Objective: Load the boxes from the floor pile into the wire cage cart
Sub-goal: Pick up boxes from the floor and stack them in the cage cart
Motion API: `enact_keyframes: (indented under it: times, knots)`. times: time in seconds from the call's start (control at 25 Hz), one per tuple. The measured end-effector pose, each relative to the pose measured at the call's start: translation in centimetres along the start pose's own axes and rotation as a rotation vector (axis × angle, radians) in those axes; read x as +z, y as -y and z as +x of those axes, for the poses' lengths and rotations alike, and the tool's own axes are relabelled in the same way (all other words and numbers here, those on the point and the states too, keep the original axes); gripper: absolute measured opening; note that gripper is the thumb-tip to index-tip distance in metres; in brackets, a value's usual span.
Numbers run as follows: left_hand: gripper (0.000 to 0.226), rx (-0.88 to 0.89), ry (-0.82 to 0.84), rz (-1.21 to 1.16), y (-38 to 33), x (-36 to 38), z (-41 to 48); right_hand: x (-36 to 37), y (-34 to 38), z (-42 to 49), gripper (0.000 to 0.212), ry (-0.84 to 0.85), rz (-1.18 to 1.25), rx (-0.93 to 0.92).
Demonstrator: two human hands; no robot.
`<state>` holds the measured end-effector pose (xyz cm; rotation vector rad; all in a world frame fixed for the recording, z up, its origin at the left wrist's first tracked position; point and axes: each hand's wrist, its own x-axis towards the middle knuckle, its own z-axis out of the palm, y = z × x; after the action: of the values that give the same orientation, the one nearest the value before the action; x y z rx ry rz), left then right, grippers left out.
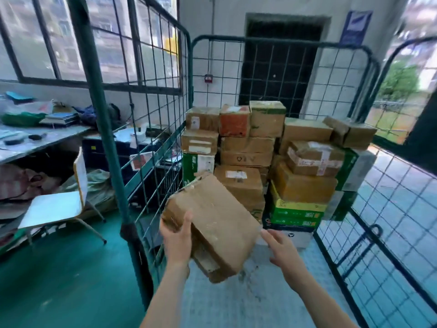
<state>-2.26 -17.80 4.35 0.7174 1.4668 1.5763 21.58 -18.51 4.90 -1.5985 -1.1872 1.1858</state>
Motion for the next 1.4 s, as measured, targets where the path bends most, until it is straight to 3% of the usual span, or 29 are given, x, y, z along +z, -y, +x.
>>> enact_keyframes:
  times: [0.12,0.28,0.36,0.48,0.6,0.76,1.04,1.12,1.24,1.4]
  knots:
    - [0.125,-0.100,0.070,-0.134,-0.3,4.7,3.0,0.4,-0.1,1.8,0.028,0.045,0.224,0.133]
    - [0.134,-0.060,0.202,-0.108,-0.9,10.8,4.9,-0.9,0.2,5.9,0.071,0.055,0.452,0.129]
    - [0.143,-0.098,0.250,-0.094,-0.5,13.2,6.6,-2.4,0.5,8.4,0.081,0.033,0.514,0.110]
    - [0.151,-0.131,0.304,-0.050,0.6,16.3,9.5,-4.8,0.7,12.9,0.072,-0.054,0.578,0.081]
    - [0.132,0.002,0.302,0.058,0.7,20.0,13.2,-7.6,0.8,19.1,0.052,-0.128,0.605,0.079]
    - [0.108,0.160,0.407,0.230,-0.6,25.3,17.7,-11.3,1.3,27.0,0.044,-0.107,0.594,0.108]
    - [0.067,0.174,0.342,0.385,1.3,32.5,24.7,-13.9,3.2,39.4,0.035,0.011,0.340,0.129]
    - [0.075,0.159,0.284,0.433,1.7,32.8,26.8,-12.8,3.9,41.9,0.048,0.008,0.224,0.048]
    - [0.100,0.152,0.210,0.497,1.3,32.8,31.2,-10.6,5.5,46.1,0.092,0.062,0.017,-0.083]
    - [0.099,0.191,0.199,0.575,0.0,33.5,36.7,-7.4,8.9,49.7,0.084,0.053,-0.158,-0.211]
